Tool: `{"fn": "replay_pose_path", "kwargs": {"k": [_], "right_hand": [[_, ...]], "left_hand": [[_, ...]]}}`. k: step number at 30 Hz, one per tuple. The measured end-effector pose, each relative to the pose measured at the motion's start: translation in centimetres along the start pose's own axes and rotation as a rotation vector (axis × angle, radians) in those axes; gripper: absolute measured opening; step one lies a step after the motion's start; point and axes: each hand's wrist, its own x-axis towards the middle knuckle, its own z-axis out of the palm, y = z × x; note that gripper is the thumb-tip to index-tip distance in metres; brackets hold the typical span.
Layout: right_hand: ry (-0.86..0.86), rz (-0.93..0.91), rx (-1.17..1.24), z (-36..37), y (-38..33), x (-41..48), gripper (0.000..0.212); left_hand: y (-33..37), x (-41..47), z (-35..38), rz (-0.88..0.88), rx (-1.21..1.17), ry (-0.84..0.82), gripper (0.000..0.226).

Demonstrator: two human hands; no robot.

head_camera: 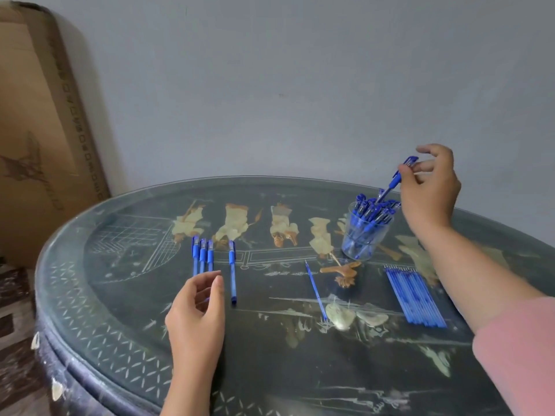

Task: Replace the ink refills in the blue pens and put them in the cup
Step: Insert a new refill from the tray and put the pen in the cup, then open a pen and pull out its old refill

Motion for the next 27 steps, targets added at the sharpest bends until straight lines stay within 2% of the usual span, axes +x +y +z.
{"fn": "replay_pose_path", "kwargs": {"k": [5,10,16,18,21,23,25,27], "right_hand": [[-0.120,0.018,-0.201,0.8,1.8,-1.0,0.009],[-0.199,0.054,-0.330,1.7,3.5,-1.2,0.008],[-0.322,0.066,-0.452,2.2,4.1,-0.2,0.019],[-0.249,0.015,-0.436,2.2,3.8,-0.4,0.019],[-0.014,-0.173,-0.355,2.5,1.0,-2.7,0.019],[0.007,-0.275,-0.257,4.1,-1.9,-6.0,0.014],[-0.196,-0.272,-0.178,6.5,-4.2,-10.3,0.009],[-0.517,-0.151,-0.188,8.8,-5.8,-14.5,0.015]], "left_hand": [[0.1,0.0,0.0,-0.021,0.010,-0.009,0.008],[0.0,0.0,0.0,-0.031,0.018,-0.005,0.008],[-0.1,0.1,0.0,-0.042,0.014,-0.015,0.008],[-0.1,0.1,0.0,-0.043,0.007,-0.014,0.008],[-0.1,0.1,0.0,-0.051,-0.009,0.009,0.007],[-0.1,0.0,-0.1,-0.071,-0.035,0.032,0.007],[-0.1,0.0,-0.2,-0.095,-0.084,0.060,0.007],[-0.2,0.0,-0.2,-0.104,-0.121,0.086,0.007]]}}
